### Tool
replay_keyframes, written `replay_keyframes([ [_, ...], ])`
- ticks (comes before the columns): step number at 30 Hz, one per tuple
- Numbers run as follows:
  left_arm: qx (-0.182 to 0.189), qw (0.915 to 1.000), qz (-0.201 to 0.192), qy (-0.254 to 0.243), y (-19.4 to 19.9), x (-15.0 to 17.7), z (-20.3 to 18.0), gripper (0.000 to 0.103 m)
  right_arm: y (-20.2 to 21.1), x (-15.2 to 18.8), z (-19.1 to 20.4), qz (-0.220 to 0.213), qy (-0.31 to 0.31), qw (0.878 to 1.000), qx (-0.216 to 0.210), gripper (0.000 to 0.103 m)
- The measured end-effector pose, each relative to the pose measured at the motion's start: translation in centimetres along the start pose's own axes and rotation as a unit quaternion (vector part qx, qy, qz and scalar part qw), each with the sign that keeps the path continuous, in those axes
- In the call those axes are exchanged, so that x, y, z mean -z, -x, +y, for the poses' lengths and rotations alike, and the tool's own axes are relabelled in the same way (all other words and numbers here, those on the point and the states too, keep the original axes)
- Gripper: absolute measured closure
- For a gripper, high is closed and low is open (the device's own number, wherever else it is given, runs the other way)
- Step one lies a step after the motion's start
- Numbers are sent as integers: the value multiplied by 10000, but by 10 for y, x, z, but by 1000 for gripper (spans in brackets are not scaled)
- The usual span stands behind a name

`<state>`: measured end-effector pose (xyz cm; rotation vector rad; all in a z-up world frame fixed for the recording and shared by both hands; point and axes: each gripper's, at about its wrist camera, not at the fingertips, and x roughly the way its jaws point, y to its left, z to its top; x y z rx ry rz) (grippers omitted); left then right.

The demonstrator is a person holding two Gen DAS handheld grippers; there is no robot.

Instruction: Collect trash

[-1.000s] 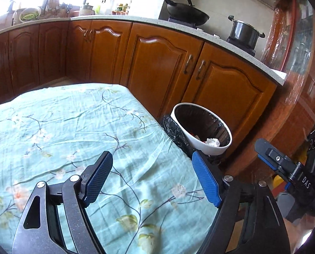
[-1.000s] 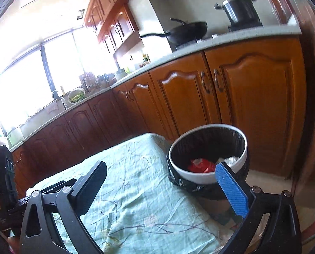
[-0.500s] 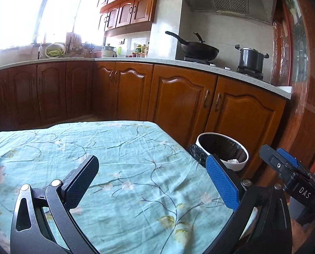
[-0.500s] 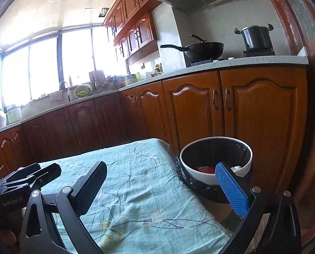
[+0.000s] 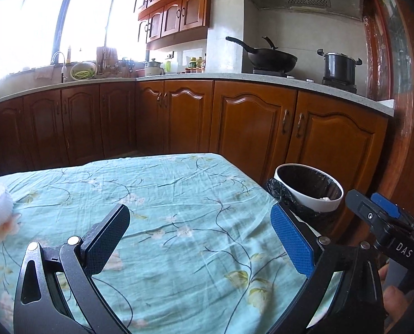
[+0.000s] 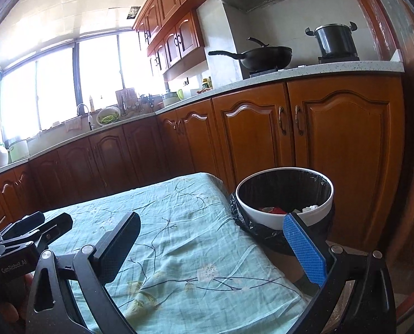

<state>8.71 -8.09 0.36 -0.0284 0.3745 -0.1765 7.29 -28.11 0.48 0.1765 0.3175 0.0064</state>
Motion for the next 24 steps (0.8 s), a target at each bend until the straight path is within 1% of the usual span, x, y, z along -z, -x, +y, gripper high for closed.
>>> replay_keyframes([
  [14, -83, 9999, -45, -89, 5, 0, -2, 0, 1, 0, -1, -28, -13, 10000, -68, 0],
  [24, -74, 9999, -43, -120, 6, 0, -3, 0, 2, 0, -1, -42, -3, 10000, -82, 0],
])
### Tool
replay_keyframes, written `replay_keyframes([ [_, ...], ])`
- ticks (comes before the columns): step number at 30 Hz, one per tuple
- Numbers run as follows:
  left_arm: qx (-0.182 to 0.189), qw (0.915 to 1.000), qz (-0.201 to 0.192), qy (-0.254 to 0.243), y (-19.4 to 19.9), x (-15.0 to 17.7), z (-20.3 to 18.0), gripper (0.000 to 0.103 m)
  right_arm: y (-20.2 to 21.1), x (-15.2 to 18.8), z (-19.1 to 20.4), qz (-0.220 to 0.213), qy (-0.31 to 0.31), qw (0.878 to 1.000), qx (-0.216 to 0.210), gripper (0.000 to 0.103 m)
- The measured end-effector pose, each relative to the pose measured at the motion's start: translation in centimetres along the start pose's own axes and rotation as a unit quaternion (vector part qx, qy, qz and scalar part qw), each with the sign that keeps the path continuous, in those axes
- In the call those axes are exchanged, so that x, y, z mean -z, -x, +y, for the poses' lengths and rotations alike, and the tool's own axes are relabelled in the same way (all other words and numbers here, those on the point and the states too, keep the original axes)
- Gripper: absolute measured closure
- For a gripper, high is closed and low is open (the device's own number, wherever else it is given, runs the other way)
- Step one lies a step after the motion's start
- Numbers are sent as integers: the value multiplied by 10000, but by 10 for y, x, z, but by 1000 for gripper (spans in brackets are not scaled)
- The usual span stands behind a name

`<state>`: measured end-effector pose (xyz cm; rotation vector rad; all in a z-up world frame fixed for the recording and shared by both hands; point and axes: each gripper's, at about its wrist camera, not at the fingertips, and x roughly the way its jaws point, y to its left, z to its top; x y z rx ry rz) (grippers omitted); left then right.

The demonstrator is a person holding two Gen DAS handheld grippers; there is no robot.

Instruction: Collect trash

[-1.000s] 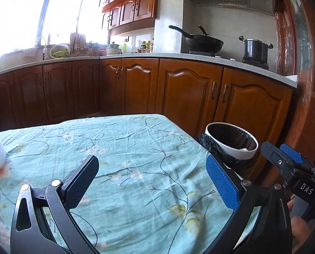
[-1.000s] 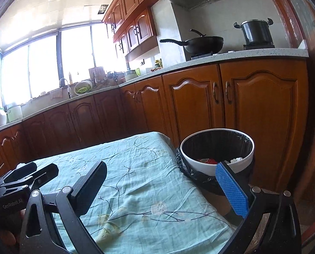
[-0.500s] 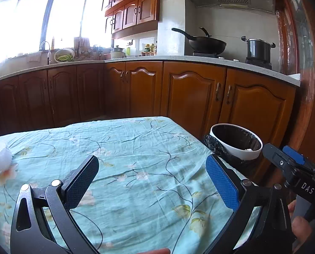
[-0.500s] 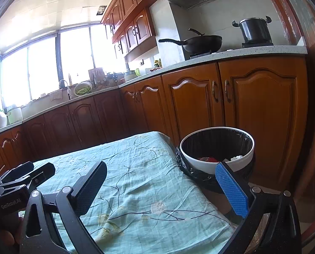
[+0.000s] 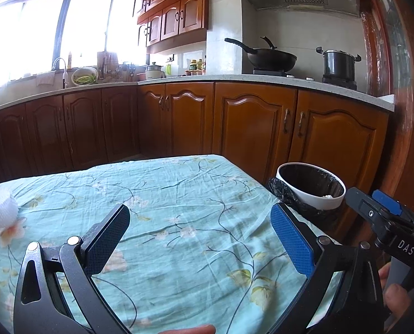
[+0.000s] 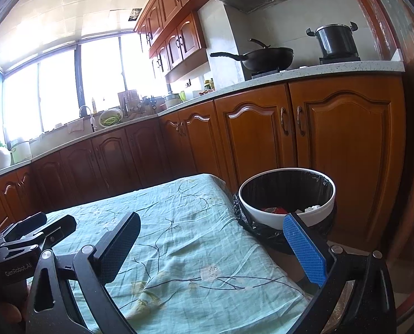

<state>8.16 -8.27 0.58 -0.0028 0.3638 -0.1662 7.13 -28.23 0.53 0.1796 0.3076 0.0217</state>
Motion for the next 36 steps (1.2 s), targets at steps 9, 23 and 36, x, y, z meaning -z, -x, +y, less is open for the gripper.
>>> replay_keyframes([
  [9, -49, 10000, -29, -25, 1, 0, 1, 0, 0, -1, 0, 24, -31, 10000, -42, 0],
  [23, -38, 10000, -49, -39, 3, 0, -1, 0, 1, 0, 1, 18, -43, 10000, -37, 0],
  [36, -15, 10000, -47, -58, 3, 0, 0, 0, 2, -1, 3, 21, -24, 10000, -67, 0],
])
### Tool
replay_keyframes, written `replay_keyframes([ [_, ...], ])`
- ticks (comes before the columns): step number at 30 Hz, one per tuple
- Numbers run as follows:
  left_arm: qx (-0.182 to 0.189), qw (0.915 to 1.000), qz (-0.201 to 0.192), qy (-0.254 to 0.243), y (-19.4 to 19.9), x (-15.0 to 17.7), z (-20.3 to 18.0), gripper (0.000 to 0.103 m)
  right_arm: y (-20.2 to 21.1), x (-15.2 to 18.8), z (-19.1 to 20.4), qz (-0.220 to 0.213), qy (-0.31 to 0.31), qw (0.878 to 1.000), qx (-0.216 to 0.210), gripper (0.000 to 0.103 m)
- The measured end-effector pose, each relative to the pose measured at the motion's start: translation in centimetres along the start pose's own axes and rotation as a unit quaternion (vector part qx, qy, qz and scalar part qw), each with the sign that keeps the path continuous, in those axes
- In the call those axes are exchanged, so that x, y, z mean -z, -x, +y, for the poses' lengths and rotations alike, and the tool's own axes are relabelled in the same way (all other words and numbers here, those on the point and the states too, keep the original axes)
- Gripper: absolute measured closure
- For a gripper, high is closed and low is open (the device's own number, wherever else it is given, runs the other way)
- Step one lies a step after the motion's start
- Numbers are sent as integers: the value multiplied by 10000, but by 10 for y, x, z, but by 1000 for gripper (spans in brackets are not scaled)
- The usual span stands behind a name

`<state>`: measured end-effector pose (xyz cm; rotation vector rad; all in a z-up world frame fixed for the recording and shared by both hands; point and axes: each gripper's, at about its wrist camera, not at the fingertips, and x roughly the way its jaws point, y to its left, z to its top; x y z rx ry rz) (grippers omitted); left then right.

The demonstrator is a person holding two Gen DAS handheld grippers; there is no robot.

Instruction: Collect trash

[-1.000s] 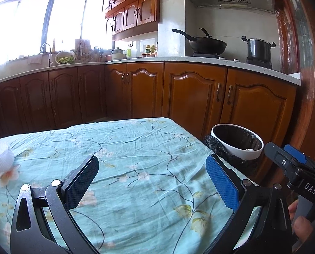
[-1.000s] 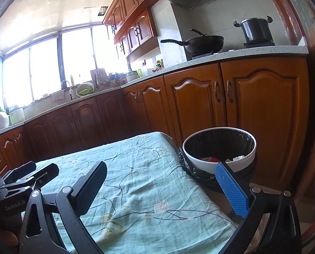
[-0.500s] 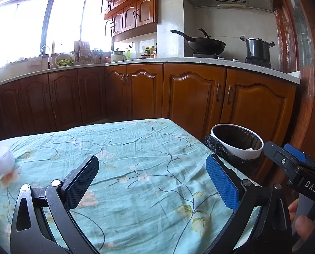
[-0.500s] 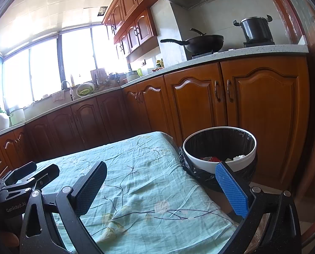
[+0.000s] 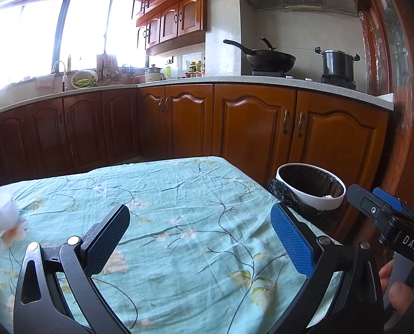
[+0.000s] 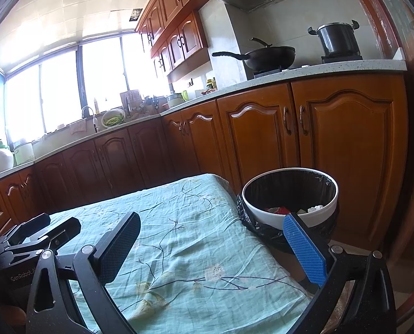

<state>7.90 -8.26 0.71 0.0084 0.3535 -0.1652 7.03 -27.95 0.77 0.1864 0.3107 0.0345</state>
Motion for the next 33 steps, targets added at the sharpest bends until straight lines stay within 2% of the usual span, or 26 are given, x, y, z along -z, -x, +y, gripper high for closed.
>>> replay_keyframes([
  [33, 40, 10000, 64, 2, -6, -1, 4, 0, -11, -5, -3, 118, -33, 9999, -95, 0],
])
